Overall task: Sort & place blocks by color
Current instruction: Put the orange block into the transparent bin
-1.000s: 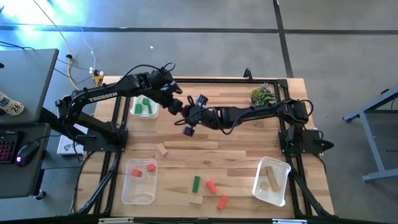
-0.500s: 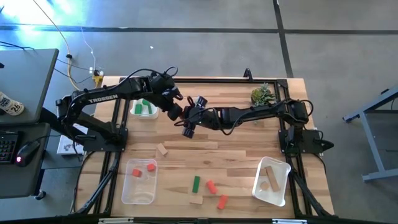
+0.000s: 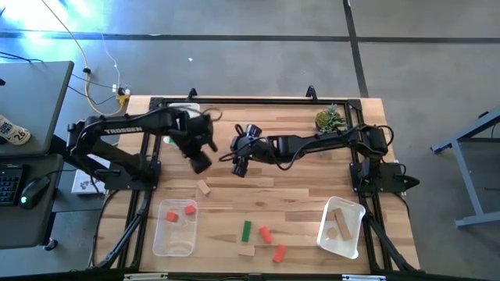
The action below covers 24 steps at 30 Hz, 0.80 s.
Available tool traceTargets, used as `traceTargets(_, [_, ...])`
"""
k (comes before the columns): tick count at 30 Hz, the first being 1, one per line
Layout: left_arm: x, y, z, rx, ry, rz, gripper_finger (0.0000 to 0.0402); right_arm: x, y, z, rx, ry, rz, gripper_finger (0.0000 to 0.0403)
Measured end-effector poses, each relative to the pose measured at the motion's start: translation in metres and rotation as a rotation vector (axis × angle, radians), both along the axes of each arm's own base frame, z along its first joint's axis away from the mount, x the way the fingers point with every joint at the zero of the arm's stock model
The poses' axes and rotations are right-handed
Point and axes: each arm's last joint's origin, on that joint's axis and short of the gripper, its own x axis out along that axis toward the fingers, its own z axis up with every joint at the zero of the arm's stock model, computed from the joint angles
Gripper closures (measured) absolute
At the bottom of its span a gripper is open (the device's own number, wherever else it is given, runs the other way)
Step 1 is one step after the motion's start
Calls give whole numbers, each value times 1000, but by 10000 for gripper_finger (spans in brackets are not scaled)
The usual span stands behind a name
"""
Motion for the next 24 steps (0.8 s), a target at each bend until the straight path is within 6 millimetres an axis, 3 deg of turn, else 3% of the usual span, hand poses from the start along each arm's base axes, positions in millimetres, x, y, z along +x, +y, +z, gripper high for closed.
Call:
traceTargets(14, [-26, -74, 7, -136, 195, -163, 363, -1, -9, -1, 7, 13, -20, 171])
traceTargets(19, [-25, -101, -10, -240, 213, -236, 363, -2, -9, -2, 14, 23, -26, 171])
traceTargets(24, [-26, -115, -34, -302, 243, -254, 363, -3, -9, -3, 16, 39, -23, 171])
